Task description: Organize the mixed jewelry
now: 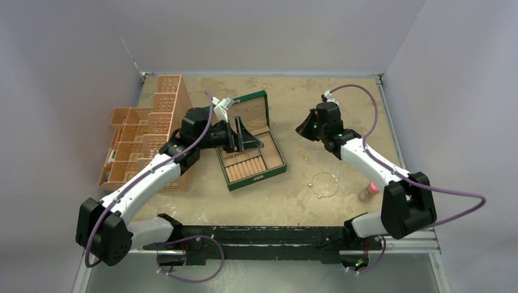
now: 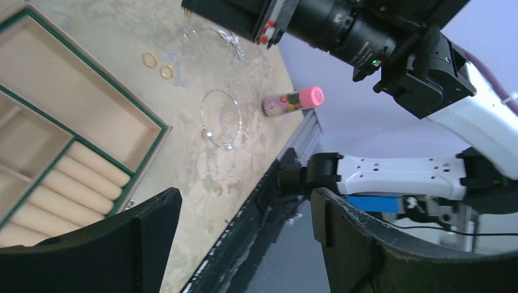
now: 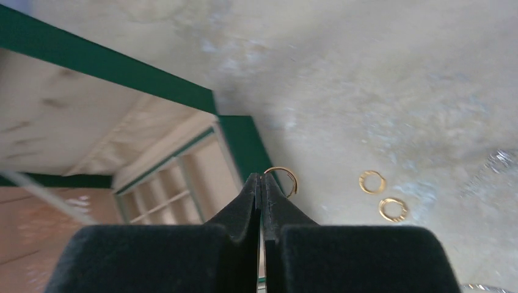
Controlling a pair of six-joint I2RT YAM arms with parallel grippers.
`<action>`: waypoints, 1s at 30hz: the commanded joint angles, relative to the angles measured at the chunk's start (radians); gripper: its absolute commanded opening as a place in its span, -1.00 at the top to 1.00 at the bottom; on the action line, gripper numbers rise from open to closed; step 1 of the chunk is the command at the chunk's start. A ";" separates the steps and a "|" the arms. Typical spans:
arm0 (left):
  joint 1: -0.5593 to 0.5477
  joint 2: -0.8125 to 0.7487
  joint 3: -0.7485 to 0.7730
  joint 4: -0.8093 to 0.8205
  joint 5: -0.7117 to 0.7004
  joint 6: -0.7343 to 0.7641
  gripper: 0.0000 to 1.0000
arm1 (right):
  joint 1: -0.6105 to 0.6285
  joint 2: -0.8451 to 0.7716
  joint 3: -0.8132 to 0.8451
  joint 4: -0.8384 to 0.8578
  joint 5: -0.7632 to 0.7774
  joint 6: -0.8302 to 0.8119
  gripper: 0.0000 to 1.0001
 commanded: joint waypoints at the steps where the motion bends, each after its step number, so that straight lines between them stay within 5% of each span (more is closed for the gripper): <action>1: 0.001 0.047 -0.028 0.202 0.109 -0.205 -0.56 | -0.069 -0.064 -0.008 0.138 -0.291 0.016 1.00; 12: -0.006 0.149 -0.010 0.501 0.185 -0.469 -0.58 | -0.101 -0.247 -0.071 0.356 -0.678 0.178 1.00; 16: -0.023 0.187 -0.068 0.756 0.189 -0.615 -0.56 | -0.100 -0.305 -0.163 0.499 -0.752 0.271 1.00; 30: -0.057 0.210 -0.181 1.143 0.122 -0.816 -0.56 | -0.057 -0.361 -0.297 0.922 -0.882 0.605 1.00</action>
